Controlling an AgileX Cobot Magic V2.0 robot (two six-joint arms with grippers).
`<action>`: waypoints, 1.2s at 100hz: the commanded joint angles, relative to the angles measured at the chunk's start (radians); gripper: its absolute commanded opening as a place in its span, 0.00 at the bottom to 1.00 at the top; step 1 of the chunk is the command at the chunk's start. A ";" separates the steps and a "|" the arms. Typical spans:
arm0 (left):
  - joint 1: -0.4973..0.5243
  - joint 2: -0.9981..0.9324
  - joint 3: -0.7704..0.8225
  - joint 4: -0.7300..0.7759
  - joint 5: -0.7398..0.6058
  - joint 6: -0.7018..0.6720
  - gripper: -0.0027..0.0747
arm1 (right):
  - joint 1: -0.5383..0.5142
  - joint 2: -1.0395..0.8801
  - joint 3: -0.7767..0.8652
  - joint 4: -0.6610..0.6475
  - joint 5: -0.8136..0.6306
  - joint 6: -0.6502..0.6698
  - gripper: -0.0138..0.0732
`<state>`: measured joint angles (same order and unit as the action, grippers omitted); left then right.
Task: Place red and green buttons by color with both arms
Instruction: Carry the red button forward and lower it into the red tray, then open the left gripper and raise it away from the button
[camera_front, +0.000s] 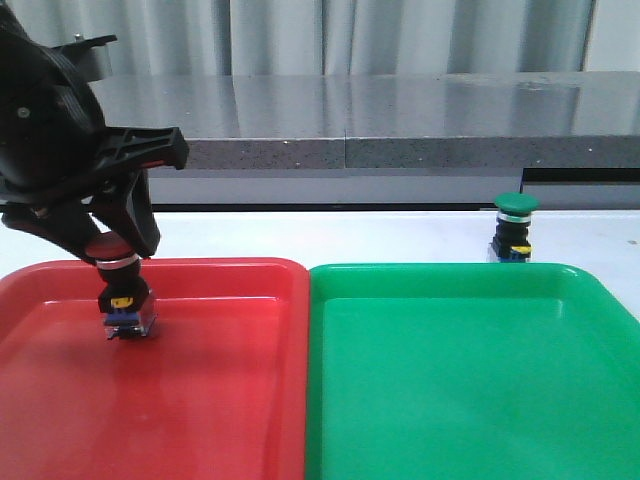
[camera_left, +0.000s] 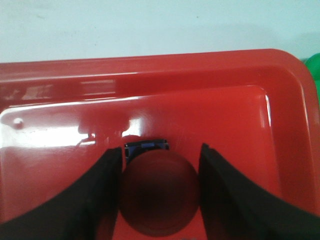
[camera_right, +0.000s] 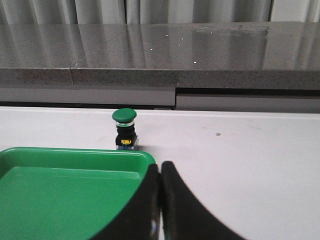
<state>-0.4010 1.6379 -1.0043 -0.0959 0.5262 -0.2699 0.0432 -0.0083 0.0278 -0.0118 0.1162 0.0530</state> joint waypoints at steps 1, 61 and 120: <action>-0.007 -0.041 -0.012 -0.011 -0.069 -0.010 0.28 | -0.008 -0.023 -0.015 0.001 -0.079 -0.007 0.03; -0.007 -0.018 0.035 -0.009 -0.092 -0.010 0.39 | -0.008 -0.023 -0.015 0.001 -0.079 -0.007 0.03; -0.001 -0.140 0.028 0.038 -0.068 -0.010 0.85 | -0.008 -0.023 -0.015 0.001 -0.079 -0.007 0.03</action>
<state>-0.4010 1.5769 -0.9544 -0.0693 0.4896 -0.2699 0.0432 -0.0083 0.0278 -0.0118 0.1162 0.0530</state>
